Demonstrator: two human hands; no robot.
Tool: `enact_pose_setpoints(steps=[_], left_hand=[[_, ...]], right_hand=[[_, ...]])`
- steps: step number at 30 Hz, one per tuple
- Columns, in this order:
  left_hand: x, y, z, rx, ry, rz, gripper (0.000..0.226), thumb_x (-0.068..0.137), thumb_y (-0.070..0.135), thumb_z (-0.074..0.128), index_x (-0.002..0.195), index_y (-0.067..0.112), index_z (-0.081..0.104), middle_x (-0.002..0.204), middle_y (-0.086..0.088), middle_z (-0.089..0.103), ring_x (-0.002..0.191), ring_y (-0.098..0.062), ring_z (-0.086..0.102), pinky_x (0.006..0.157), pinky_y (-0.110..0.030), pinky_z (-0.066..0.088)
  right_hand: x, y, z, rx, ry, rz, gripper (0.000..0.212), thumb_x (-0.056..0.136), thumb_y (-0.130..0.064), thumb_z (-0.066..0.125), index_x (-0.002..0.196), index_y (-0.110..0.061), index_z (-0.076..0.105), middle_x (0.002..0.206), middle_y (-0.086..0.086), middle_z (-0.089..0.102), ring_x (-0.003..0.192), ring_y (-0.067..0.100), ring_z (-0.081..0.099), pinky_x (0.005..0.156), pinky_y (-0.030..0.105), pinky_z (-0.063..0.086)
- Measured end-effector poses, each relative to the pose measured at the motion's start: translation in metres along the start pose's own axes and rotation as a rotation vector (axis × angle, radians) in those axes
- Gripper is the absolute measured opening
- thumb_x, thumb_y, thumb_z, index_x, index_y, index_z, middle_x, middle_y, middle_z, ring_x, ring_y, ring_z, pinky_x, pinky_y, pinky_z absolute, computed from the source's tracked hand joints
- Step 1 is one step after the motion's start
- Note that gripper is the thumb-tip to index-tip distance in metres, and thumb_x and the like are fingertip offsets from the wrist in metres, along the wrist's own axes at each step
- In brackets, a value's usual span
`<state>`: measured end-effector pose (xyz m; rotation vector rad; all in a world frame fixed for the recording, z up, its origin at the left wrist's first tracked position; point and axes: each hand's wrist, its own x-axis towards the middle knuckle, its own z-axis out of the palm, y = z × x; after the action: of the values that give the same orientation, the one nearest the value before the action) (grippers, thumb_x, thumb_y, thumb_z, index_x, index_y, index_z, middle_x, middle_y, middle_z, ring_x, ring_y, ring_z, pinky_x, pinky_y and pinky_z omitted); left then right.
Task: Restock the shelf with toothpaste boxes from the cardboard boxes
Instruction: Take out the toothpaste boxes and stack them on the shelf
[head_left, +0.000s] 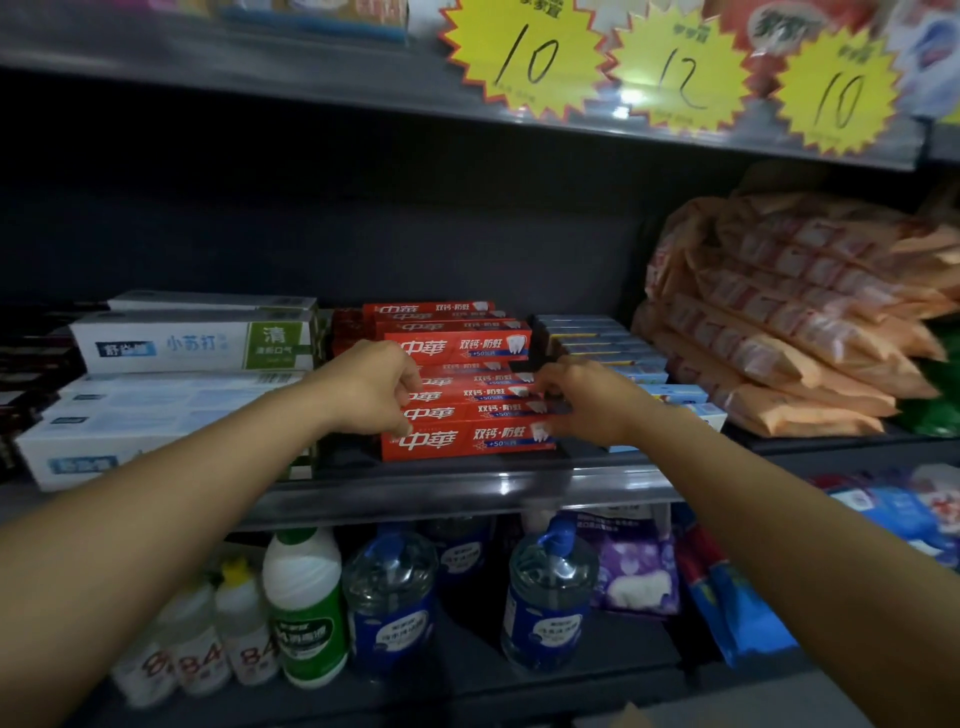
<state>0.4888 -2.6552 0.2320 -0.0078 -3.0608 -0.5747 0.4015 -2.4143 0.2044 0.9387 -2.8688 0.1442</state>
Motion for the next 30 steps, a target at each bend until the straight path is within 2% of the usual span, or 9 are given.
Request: enact_pose_setpoints(steps=[3, 8, 12, 15, 18, 20, 25, 28, 30], left_hand=[[0.003, 0.024, 0.005, 0.001, 0.022, 0.088, 0.057, 0.072, 0.013, 0.083, 0.123, 0.015, 0.06, 0.104, 0.004, 0.064, 0.095, -0.012, 0.062, 0.085, -0.027, 0.053], [0.008, 0.074, 0.03, 0.016, -0.014, 0.29, 0.049, 0.075, 0.013, 0.079, 0.12, 0.011, 0.063, 0.107, -0.003, 0.068, 0.095, -0.017, 0.063, 0.085, -0.031, 0.054], [0.006, 0.119, 0.069, 0.068, -0.045, 0.494, 0.042, 0.075, 0.013, 0.075, 0.116, 0.01, 0.065, 0.105, -0.004, 0.068, 0.096, -0.02, 0.063, 0.083, -0.03, 0.052], [-0.002, 0.148, 0.111, 0.113, -0.071, 0.611, 0.038, 0.075, 0.017, 0.073, 0.113, 0.013, 0.066, 0.107, -0.004, 0.067, 0.1, -0.022, 0.061, 0.083, -0.031, 0.05], [-0.017, 0.167, 0.168, 0.169, -0.145, 0.717, 0.025, 0.073, 0.016, 0.07, 0.097, 0.011, 0.065, 0.1, -0.008, 0.065, 0.096, -0.027, 0.06, 0.077, -0.033, 0.05], [-0.029, 0.174, 0.212, 0.184, -0.206, 0.755, 0.02, 0.071, 0.017, 0.069, 0.089, 0.014, 0.06, 0.099, -0.01, 0.064, 0.093, -0.031, 0.061, 0.073, -0.032, 0.049], [-0.064, 0.182, 0.318, 0.187, -0.394, 0.805, 0.033, 0.072, 0.015, 0.067, 0.104, 0.021, 0.063, 0.106, -0.007, 0.062, 0.099, -0.028, 0.061, 0.072, -0.033, 0.05], [-0.081, 0.18, 0.373, 0.188, -0.494, 0.811, 0.045, 0.076, 0.013, 0.066, 0.12, 0.02, 0.061, 0.12, -0.005, 0.059, 0.11, -0.028, 0.059, 0.084, -0.037, 0.052], [-0.087, 0.175, 0.401, 0.186, -0.538, 0.794, 0.038, 0.077, 0.015, 0.066, 0.114, 0.02, 0.062, 0.115, -0.006, 0.06, 0.106, -0.028, 0.06, 0.079, -0.035, 0.051]], right_hand=[[-0.012, 0.005, -0.007, -0.018, 0.036, 0.001, 0.048, 0.079, -0.043, 0.072, 0.118, -0.019, 0.055, 0.119, 0.003, 0.057, 0.106, 0.022, 0.055, 0.086, 0.036, 0.048], [-0.049, 0.018, -0.017, -0.089, 0.071, 0.053, 0.044, 0.081, -0.029, 0.07, 0.12, -0.017, 0.055, 0.12, 0.006, 0.055, 0.11, 0.026, 0.054, 0.088, 0.037, 0.045], [-0.101, 0.031, -0.014, -0.126, 0.068, 0.138, 0.051, 0.081, -0.031, 0.069, 0.128, -0.019, 0.051, 0.128, 0.005, 0.052, 0.117, 0.025, 0.052, 0.093, 0.037, 0.044], [-0.155, 0.042, 0.004, -0.118, 0.079, 0.224, 0.053, 0.078, -0.03, 0.07, 0.126, -0.017, 0.052, 0.124, 0.006, 0.054, 0.115, 0.028, 0.053, 0.089, 0.04, 0.046], [-0.215, 0.05, 0.038, -0.113, 0.034, 0.332, 0.047, 0.079, -0.028, 0.068, 0.12, -0.01, 0.053, 0.118, 0.011, 0.055, 0.113, 0.031, 0.054, 0.083, 0.04, 0.046], [-0.254, 0.056, 0.069, -0.095, -0.018, 0.409, 0.048, 0.08, -0.027, 0.067, 0.122, -0.01, 0.052, 0.119, 0.011, 0.054, 0.114, 0.03, 0.053, 0.086, 0.041, 0.046], [-0.335, 0.063, 0.155, -0.002, -0.143, 0.547, 0.056, 0.08, -0.032, 0.069, 0.129, -0.016, 0.047, 0.128, 0.004, 0.051, 0.118, 0.024, 0.05, 0.09, 0.037, 0.045], [-0.368, 0.061, 0.208, 0.09, -0.243, 0.647, 0.053, 0.083, -0.036, 0.065, 0.131, -0.021, 0.045, 0.13, 0.001, 0.049, 0.117, 0.022, 0.051, 0.092, 0.036, 0.046], [-0.384, 0.06, 0.237, 0.14, -0.268, 0.68, 0.049, 0.085, -0.041, 0.063, 0.128, -0.022, 0.048, 0.126, 0.002, 0.052, 0.114, 0.022, 0.053, 0.092, 0.032, 0.045]])
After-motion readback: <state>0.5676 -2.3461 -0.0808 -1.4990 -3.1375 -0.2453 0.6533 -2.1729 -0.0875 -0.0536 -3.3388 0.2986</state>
